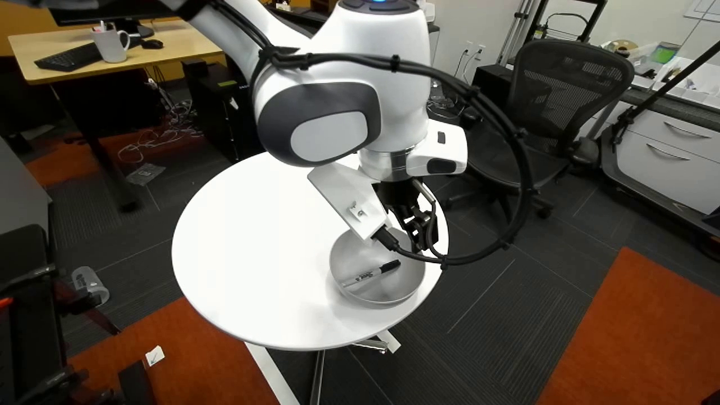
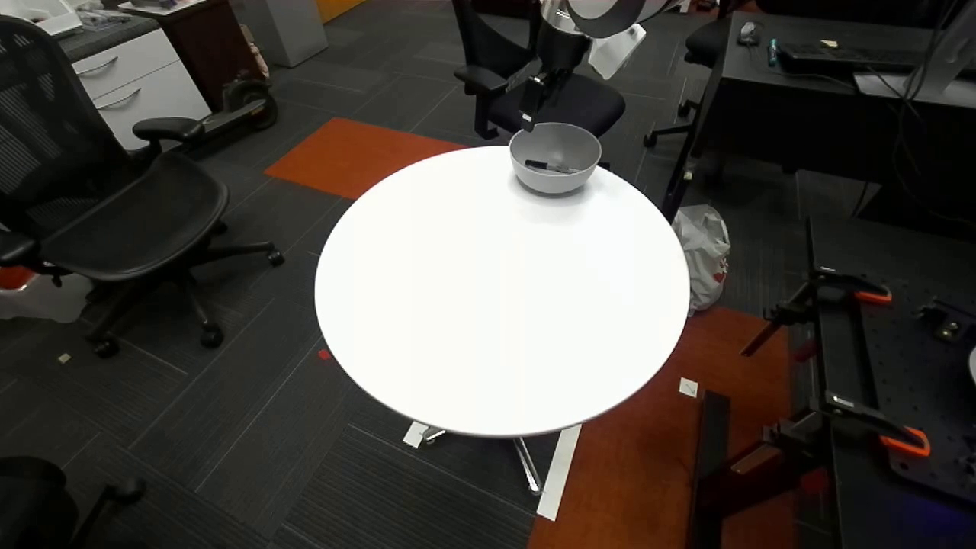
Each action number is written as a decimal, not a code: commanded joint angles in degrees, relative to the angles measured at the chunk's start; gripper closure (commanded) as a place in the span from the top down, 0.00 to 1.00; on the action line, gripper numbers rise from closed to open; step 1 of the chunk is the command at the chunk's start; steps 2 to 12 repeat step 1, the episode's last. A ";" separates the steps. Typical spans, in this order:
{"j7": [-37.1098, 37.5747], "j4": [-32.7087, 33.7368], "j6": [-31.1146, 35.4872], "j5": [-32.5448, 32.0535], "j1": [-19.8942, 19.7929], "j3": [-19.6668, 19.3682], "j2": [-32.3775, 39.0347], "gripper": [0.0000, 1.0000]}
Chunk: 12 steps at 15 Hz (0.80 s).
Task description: Put the pen in the bowl
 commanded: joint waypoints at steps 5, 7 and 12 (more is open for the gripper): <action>-0.07 0.02 -0.15 0.26 0.36 -0.32 -0.07 1.00; -0.07 0.02 -0.15 0.26 0.36 -0.32 -0.07 1.00; -0.07 0.02 -0.15 0.26 0.36 -0.32 -0.07 1.00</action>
